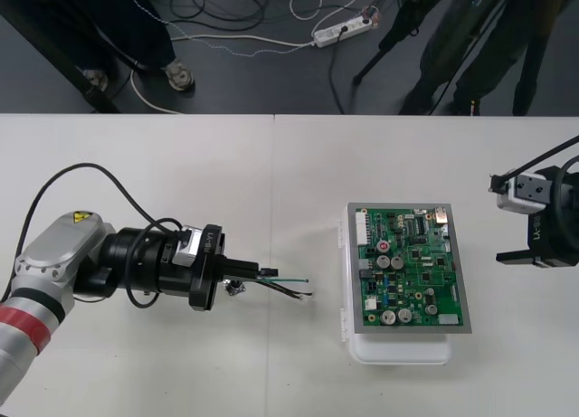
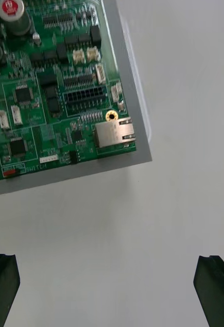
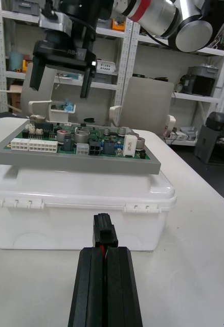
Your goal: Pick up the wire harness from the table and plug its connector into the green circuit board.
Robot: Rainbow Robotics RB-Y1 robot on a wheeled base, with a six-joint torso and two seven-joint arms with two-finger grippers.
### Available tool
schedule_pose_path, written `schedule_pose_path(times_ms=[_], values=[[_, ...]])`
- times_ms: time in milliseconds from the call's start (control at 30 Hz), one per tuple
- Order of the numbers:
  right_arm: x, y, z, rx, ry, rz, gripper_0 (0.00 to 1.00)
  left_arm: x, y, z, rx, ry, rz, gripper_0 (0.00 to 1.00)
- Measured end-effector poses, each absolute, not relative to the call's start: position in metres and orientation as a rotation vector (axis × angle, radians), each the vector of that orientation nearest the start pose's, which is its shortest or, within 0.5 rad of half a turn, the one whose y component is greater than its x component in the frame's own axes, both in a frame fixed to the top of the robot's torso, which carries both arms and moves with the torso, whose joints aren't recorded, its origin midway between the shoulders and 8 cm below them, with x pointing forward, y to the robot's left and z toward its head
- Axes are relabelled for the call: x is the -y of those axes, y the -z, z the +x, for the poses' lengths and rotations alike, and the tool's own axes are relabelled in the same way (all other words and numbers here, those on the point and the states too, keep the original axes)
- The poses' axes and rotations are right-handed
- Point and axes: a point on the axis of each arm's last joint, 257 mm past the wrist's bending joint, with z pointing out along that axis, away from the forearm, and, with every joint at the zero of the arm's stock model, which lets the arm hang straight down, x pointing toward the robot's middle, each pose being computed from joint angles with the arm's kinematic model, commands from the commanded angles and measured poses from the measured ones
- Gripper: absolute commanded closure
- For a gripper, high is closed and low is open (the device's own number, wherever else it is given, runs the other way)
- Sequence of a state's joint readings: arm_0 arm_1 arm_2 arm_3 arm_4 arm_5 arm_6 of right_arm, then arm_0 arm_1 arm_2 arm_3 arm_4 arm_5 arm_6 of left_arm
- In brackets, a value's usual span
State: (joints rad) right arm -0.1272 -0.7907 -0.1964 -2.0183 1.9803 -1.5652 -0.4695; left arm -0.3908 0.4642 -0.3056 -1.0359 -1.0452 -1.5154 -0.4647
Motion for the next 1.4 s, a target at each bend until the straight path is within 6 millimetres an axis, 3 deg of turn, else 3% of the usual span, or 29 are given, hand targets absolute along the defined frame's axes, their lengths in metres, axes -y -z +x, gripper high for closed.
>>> schedule_pose_path(times_ms=[167, 667, 1400], values=[[0.288, 0.214, 0.397, -1.921, 0.051, -1.734, 0.0, -0.051, 0.241, 0.352, -1.022, 1.085, 1.409, 1.0], [0.266, 0.244, 0.38, -1.854, 0.055, -1.925, 0.0, -0.026, 0.24, 0.344, -0.984, 1.121, 1.438, 1.0], [0.266, 0.276, 0.369, -1.851, 0.118, -2.064, 0.0, 0.015, 0.239, 0.353, -0.974, 1.097, 1.441, 1.0]])
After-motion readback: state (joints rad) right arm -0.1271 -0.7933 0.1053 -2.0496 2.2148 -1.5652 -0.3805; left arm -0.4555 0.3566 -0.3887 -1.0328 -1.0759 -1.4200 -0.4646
